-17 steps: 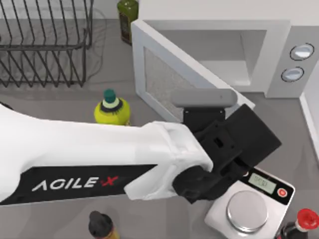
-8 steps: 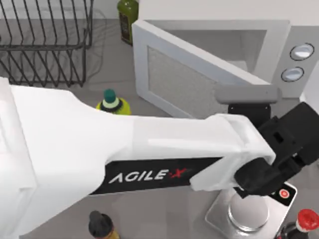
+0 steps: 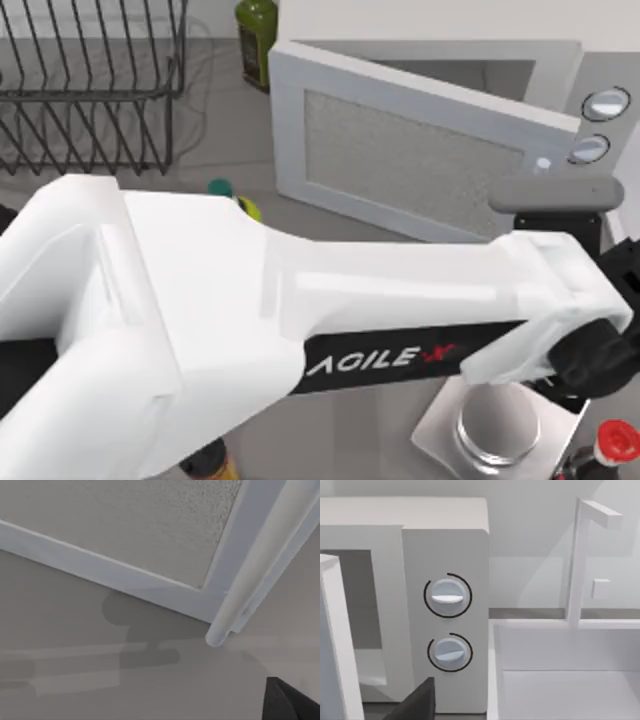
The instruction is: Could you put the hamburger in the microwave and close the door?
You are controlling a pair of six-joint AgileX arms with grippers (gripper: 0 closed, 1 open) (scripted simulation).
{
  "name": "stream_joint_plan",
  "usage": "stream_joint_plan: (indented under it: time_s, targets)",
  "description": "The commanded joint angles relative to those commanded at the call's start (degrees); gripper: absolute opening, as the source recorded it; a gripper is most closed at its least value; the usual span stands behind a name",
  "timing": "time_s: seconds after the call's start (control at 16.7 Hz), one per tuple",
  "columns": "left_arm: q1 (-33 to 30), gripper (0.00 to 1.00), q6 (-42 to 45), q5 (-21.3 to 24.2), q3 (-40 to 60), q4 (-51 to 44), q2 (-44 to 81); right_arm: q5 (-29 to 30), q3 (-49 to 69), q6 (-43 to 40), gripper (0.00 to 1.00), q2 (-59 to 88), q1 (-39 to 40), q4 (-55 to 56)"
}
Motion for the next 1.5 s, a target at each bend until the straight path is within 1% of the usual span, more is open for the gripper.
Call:
stream_joint_plan:
  time_s: [0.12, 0.24, 0.6, 0.72, 0.96, 1.08, 1.26, 1.5]
  targets:
    - [0.5, 0.0, 0.2, 0.2, 0.1, 0.2, -0.1, 0.0, 0.0, 0.0, 1.0, 0.0, 0.0, 0.0]
    - [2.4, 0.0, 1.5, 0.9, 2.1, 0.7, 1.6, 0.0, 0.0, 0.0, 1.0, 0.0, 0.0, 0.0]
    - [10.3, 0.0, 10.5, 5.8, 12.5, 3.8, 9.3, 0.0, 0.0, 0.0, 1.0, 0.0, 0.0, 0.0]
    - [10.9, 0.0, 11.4, 6.4, 13.4, 4.0, 9.9, 0.0, 0.0, 0.0, 1.0, 0.0, 0.0, 0.0]
    - [10.8, 0.0, 11.3, 6.2, 13.2, 3.9, 9.8, 0.0, 0.0, 0.0, 1.0, 0.0, 0.0, 0.0]
    - [11.8, 0.0, 11.5, 6.4, 15.3, 3.1, 11.5, 0.0, 0.0, 0.0, 1.0, 0.0, 0.0, 0.0]
    - [14.2, 0.0, 13.1, 7.5, 23.0, 1.0, 16.5, 0.0, 0.0, 0.0, 1.0, 0.0, 0.0, 0.0]
    - [17.2, 0.0, 16.8, 10.0, 37.6, -2.2, 24.0, 0.0, 0.0, 0.0, 1.0, 0.0, 0.0, 0.0]
